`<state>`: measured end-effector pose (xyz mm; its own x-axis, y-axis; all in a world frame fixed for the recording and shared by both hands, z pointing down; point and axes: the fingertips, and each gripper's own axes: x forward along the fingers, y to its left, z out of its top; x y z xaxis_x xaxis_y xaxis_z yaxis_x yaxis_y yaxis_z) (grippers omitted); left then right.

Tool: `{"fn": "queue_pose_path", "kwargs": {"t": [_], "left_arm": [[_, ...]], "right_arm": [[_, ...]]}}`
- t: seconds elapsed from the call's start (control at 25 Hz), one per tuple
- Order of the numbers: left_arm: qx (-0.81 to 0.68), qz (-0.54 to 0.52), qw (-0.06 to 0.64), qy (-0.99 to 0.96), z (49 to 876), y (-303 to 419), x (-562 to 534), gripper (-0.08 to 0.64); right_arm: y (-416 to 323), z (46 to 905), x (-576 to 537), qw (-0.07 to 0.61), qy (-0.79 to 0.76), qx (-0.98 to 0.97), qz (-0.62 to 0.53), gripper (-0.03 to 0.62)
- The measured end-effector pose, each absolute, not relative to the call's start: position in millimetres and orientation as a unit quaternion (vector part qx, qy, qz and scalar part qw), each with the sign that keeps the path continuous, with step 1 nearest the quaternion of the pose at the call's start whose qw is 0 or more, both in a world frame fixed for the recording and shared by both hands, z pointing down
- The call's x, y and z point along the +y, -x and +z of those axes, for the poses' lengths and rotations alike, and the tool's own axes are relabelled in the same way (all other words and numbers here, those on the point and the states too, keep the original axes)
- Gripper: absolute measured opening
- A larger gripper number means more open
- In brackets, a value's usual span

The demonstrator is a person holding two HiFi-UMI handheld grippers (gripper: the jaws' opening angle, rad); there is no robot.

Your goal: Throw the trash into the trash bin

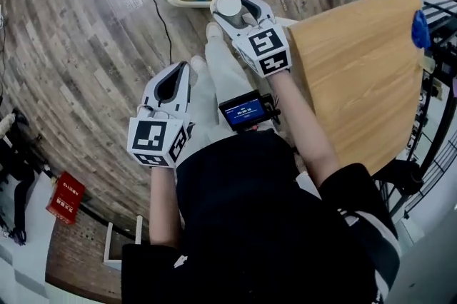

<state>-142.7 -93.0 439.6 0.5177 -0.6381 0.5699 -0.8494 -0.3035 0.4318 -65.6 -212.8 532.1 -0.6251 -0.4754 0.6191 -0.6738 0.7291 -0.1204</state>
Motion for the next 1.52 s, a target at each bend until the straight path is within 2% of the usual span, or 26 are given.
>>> {"fn": "queue_pose_path", "kwargs": {"t": [0.32,0.6,0.84,1.2,1.24,1.28,1.36,1.4,1.52], "left_arm": [[-0.474,0.196,0.46,-0.725,572,173,-90,-0.003],[-0.448,0.205,0.526,-0.694,650,153,-79,-0.003],[-0.451,0.18,0.542,-0.686,663,151,-91,-0.003],[-0.453,0.166,0.525,-0.701,659,148,-123,-0.003],[-0.451,0.17,0.52,-0.705,657,146,-125,-0.003],[-0.449,0.173,0.515,-0.709,654,145,-127,-0.003],[-0.449,0.17,0.507,-0.716,650,144,-135,-0.003],[-0.452,0.165,0.504,-0.717,646,144,-138,-0.003],[-0.457,0.156,0.496,-0.722,627,140,-136,-0.003]], "right_arm": [[107,708,-278,0.304,-0.313,-0.875,0.211,0.264],[116,853,-313,0.331,-0.325,-0.858,0.221,0.264],[118,885,-304,0.341,-0.328,-0.849,0.235,0.275],[106,868,-318,0.333,-0.339,-0.846,0.242,0.267],[103,863,-320,0.333,-0.342,-0.845,0.241,0.242],[100,858,-321,0.334,-0.348,-0.843,0.238,0.189],[94,848,-328,0.335,-0.361,-0.841,0.225,0.047],[92,841,-332,0.334,-0.363,-0.842,0.218,0.016],[93,804,-328,0.317,-0.356,-0.854,0.209,-0.002]]}}
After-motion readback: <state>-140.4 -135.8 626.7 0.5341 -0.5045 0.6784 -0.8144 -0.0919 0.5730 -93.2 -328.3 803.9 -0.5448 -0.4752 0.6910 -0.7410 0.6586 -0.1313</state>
